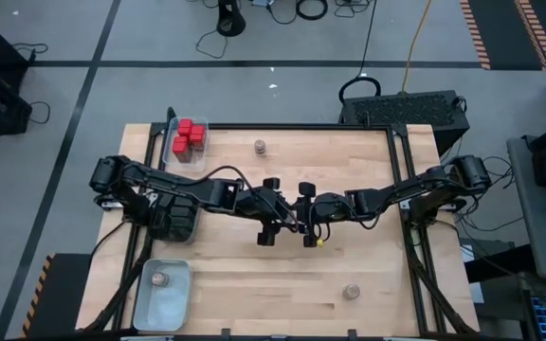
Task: Sort spices by type
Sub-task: Put the brown seasoning bottle into the gray bin
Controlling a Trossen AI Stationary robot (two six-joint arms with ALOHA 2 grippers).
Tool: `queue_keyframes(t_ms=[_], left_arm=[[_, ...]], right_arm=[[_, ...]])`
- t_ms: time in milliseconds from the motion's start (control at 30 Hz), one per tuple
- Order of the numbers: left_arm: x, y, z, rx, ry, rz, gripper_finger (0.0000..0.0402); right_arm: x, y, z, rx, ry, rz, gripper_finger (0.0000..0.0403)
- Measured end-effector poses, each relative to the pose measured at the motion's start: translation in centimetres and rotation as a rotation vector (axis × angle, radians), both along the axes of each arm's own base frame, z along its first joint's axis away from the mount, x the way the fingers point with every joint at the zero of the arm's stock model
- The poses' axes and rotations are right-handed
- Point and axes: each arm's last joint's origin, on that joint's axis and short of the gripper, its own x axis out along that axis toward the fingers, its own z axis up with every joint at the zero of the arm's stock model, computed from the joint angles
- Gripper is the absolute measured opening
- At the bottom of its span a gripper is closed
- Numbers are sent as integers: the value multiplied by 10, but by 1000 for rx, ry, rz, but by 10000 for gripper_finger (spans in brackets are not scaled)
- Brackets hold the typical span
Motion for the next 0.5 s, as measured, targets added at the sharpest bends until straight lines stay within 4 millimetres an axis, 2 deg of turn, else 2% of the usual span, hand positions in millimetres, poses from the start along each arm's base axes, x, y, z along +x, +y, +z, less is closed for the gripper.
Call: queue_keyframes(t_ms=[500], left_arm=[[0,0,0,-25,1,20,221]], right_arm=[[1,0,1,4,-12,-3,164]])
